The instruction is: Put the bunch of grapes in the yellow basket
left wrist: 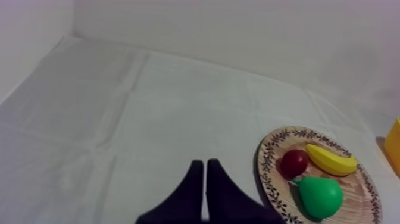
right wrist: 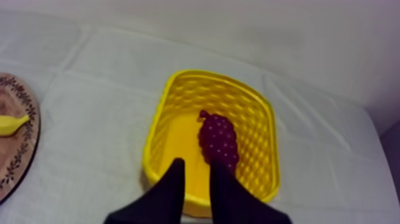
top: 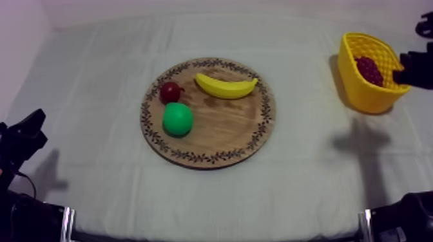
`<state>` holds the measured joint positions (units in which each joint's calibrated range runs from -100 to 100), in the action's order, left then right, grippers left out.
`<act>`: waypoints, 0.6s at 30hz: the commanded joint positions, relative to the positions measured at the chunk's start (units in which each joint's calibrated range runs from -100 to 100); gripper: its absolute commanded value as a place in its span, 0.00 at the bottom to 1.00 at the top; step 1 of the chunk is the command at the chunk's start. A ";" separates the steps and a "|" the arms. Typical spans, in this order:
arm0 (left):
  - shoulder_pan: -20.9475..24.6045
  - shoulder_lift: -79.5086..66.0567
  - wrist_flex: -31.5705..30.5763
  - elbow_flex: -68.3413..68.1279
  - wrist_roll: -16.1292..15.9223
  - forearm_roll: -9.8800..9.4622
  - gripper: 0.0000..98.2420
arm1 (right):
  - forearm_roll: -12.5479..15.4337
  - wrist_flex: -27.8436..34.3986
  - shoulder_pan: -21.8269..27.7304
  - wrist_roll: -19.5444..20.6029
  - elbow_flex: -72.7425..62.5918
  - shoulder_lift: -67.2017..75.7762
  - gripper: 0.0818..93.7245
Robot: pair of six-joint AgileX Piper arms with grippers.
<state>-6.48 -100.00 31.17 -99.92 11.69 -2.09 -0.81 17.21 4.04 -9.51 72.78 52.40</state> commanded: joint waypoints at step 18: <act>0.00 0.00 -0.05 0.03 0.00 -0.03 0.00 | 2.67 -2.51 -3.08 2.94 24.80 32.68 0.01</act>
<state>-6.48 -100.00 31.17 -99.92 11.69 -2.09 2.07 14.06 0.91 -7.12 96.76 81.29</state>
